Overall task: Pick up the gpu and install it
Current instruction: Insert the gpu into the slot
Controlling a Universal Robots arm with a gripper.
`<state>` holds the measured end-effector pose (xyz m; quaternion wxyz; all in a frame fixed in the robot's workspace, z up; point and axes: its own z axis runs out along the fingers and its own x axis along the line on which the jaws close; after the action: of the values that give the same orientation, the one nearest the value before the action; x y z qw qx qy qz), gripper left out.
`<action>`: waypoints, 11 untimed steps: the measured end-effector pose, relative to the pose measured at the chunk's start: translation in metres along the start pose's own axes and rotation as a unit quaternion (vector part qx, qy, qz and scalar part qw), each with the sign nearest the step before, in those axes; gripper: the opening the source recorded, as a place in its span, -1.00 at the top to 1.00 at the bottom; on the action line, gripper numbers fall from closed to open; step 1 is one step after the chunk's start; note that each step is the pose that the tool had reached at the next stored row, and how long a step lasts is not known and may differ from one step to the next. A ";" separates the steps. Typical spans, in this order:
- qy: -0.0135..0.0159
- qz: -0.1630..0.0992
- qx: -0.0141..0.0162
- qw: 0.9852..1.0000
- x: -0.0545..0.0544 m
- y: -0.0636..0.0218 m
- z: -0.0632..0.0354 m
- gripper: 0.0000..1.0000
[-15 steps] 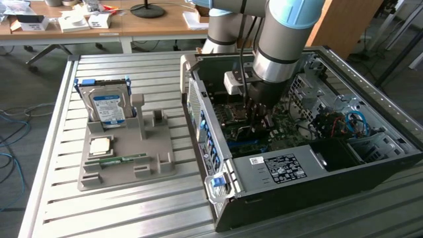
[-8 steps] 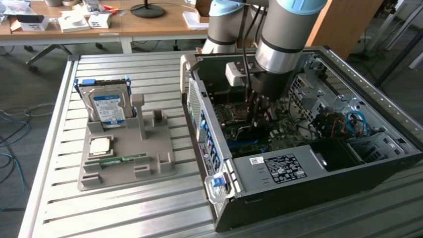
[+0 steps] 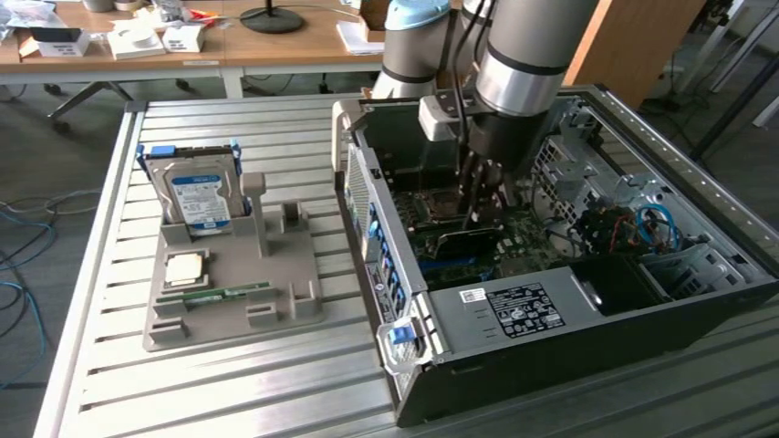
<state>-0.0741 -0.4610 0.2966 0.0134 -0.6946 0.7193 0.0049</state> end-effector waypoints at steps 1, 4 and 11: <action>0.000 0.000 0.000 1.000 0.000 0.0000 -0.0025 0.32; 0.000 0.000 0.000 1.000 0.000 -0.0001 -0.0088 0.32; 0.000 0.000 0.000 1.000 -0.001 -0.0003 -0.0205 0.32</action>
<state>-0.0741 -0.4609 0.3171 0.0134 -0.6946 0.7193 0.0049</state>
